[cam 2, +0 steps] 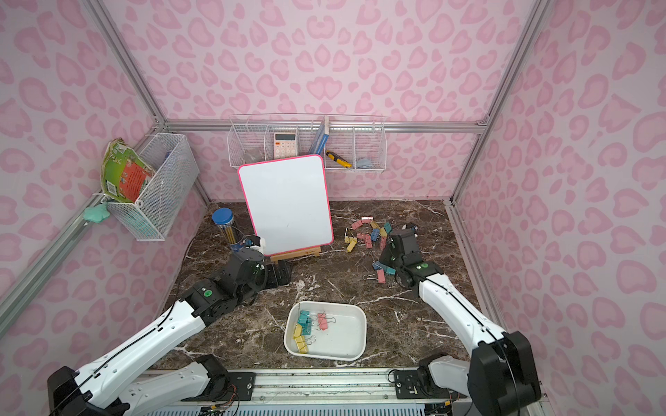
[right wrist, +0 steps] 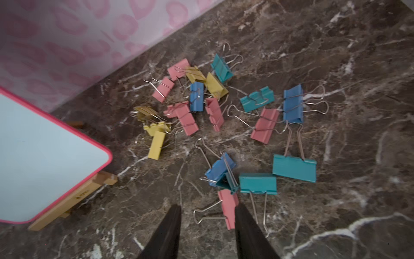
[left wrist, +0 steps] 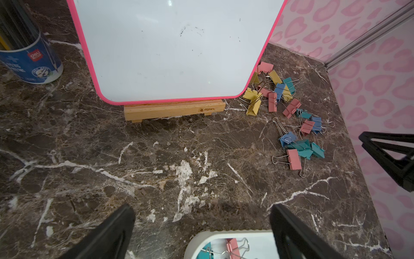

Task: Put the binder clips in the storage box
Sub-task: Pick up the binder clip at the center of the board.

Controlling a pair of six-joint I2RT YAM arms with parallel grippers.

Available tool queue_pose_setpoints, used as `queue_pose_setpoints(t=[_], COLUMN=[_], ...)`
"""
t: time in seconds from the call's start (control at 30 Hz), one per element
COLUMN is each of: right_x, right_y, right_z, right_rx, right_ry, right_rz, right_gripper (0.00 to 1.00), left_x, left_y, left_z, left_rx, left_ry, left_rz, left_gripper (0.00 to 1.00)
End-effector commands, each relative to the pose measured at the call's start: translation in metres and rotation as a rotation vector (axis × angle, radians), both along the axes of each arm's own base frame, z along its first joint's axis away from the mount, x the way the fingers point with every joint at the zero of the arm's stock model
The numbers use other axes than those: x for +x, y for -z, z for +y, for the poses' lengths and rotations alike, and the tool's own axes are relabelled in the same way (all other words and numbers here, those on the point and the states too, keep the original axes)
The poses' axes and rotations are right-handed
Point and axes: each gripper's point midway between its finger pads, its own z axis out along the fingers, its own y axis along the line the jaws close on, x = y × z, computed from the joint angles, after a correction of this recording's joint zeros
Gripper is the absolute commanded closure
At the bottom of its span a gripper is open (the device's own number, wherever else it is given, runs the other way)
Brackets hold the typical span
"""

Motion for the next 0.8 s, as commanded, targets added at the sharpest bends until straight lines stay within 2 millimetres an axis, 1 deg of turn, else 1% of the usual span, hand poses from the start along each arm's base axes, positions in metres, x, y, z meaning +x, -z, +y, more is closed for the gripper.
queue_pose_setpoints(t=[0.0,0.07,0.13,0.23,0.33,0.43,0.53,0.67,0.77], right_x=[0.004,0.009,0.015,0.022,0.022,0.020,0.018,0.018,0.018], right_y=[0.028,0.042,0.050,0.054,0.069,0.082,0.087,0.092,0.098], right_z=[-0.010,-0.014,-0.009,-0.001,0.001,0.003,0.004,0.007,0.009], right_rx=[-0.077,-0.053,0.054,0.162,0.214,0.242,0.263,0.267,0.264], right_ry=[-0.037,0.012,0.049,0.108,0.178,0.205,0.214,0.197,0.188], right_rz=[0.133,0.165,0.170,0.170,0.236,0.269,0.271,0.281,0.296], right_gripper=[0.43,0.35,0.30,0.28,0.31,0.31,0.31,0.40,0.44], left_x=[0.001,0.000,0.000,0.001,0.001,0.001,0.001,0.001,0.001], left_y=[-0.007,-0.006,-0.005,-0.004,-0.003,0.001,0.004,0.007,0.006], left_z=[-0.006,-0.007,-0.008,-0.010,-0.011,-0.012,-0.013,-0.013,-0.013], left_rx=[-0.014,-0.016,-0.015,-0.011,-0.001,0.005,0.005,0.003,0.008], left_ry=[0.031,0.039,0.046,0.053,0.060,0.067,0.068,0.068,0.070], left_rz=[-0.017,-0.013,-0.009,-0.003,0.002,0.011,0.020,0.022,0.022], left_gripper=[0.01,0.01,0.01,0.01,0.01,0.01,0.01,0.01,0.01])
